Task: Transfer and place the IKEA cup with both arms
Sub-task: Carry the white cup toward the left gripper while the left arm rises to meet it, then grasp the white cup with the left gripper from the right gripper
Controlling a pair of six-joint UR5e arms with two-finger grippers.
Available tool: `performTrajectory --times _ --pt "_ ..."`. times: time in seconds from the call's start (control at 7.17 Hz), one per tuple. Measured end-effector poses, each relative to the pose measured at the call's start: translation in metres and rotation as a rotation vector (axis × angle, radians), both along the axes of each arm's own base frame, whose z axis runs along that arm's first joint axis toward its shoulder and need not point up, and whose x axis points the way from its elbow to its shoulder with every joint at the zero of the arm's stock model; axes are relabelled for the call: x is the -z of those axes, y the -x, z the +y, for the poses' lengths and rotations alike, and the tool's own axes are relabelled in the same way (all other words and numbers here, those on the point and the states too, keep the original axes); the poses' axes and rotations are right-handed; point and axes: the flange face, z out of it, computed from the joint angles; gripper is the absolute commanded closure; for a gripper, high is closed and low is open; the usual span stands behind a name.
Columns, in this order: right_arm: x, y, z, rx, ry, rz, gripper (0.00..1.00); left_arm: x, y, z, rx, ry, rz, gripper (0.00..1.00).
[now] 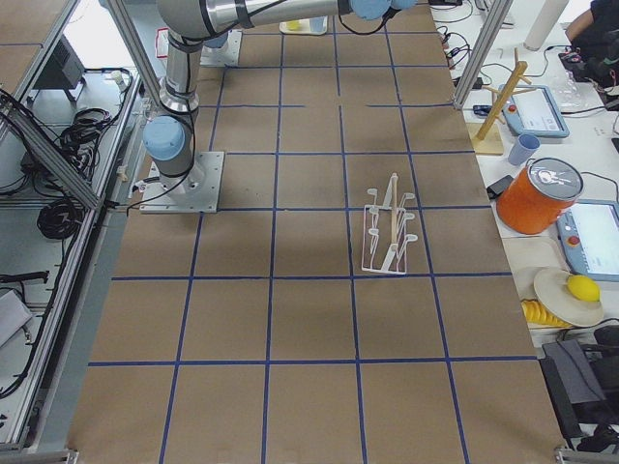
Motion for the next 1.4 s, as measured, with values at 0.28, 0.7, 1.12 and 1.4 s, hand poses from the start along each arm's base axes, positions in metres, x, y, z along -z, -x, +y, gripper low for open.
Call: performTrajectory --times 0.28,0.7,1.12,1.4 --pt "0.013 -0.023 0.002 0.053 -0.071 -0.097 0.55 0.002 0.018 0.027 0.029 0.114 0.107 0.0" --pt "0.034 -0.028 0.007 0.083 -0.135 -0.127 0.55 -0.001 0.035 0.045 0.046 0.246 0.301 0.0" --pt "0.024 -0.03 0.015 0.115 -0.181 -0.15 0.55 0.022 0.04 0.041 0.061 0.305 0.386 0.0" --pt "0.022 -0.038 0.023 0.114 -0.212 -0.156 0.55 0.031 0.045 0.034 0.081 0.321 0.436 0.0"
